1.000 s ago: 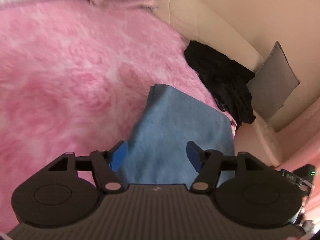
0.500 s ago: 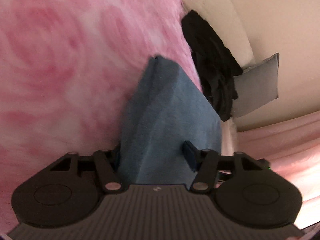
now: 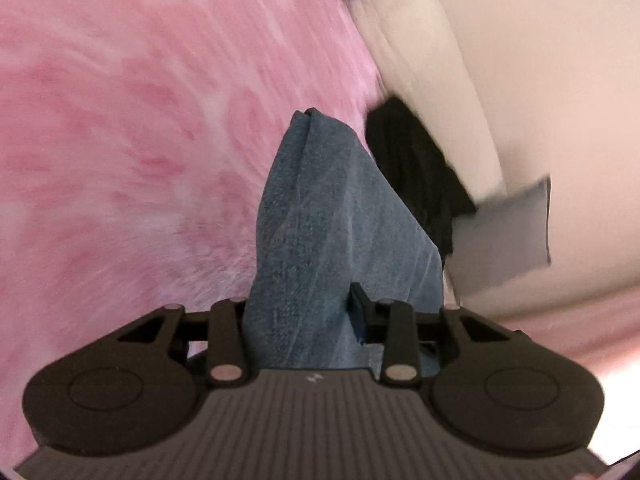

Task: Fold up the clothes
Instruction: 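Grasp the folded jeans with both grippers and lift it off the blanket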

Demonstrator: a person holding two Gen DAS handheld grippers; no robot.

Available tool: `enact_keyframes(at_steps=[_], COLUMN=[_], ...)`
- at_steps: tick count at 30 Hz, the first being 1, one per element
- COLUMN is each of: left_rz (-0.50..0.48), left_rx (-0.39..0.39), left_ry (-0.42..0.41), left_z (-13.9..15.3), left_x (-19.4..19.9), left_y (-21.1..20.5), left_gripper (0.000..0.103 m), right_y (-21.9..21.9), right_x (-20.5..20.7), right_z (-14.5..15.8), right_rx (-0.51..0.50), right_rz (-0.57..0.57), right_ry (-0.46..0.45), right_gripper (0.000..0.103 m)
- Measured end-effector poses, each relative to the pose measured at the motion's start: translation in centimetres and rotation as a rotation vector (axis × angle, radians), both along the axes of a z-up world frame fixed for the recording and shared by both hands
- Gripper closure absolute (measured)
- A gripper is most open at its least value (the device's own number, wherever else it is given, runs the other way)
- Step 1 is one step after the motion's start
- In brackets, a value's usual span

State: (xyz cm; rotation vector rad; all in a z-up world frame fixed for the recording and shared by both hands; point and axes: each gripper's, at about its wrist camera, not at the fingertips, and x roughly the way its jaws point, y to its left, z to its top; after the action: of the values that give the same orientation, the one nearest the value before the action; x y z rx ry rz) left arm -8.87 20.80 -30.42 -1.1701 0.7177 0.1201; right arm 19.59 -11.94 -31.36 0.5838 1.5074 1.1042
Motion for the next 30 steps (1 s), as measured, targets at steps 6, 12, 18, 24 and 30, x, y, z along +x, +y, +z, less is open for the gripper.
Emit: enact_keyframes(at_steps=[6, 12, 18, 24, 30], left_rz=[0.265, 0.532, 0.762, 0.864, 0.898], left_rx=[0.044, 0.116, 0.179, 0.178, 0.160], left_ry=[0.038, 0.034, 0.017, 0.041, 0.077], left_z=[9.0, 14.7, 16.9, 16.3, 15.7], left_x=[-14.7, -31.4, -50.1, -71.8, -92.5], left_y=[-2.0, -2.4, -3.1, 0.2, 7.6], left_gripper=[0.071, 0.071, 0.071, 0.071, 0.071], right_y=[7.1, 15.6, 23.7, 30.0, 37.1], right_x=[-5.5, -16.1, -31.2, -52.1, -72.7], right_z=[7.0, 11.7, 13.9, 13.4, 12.7], right_rx=[0.040, 0.103, 0.166, 0.163, 0.113], right_rz=[0.272, 0.541, 0.769, 0.883, 0.894], right_ry=[0.063, 0.073, 0.065, 0.093, 0.121], right_gripper=[0.078, 0.078, 0.078, 0.078, 0.078])
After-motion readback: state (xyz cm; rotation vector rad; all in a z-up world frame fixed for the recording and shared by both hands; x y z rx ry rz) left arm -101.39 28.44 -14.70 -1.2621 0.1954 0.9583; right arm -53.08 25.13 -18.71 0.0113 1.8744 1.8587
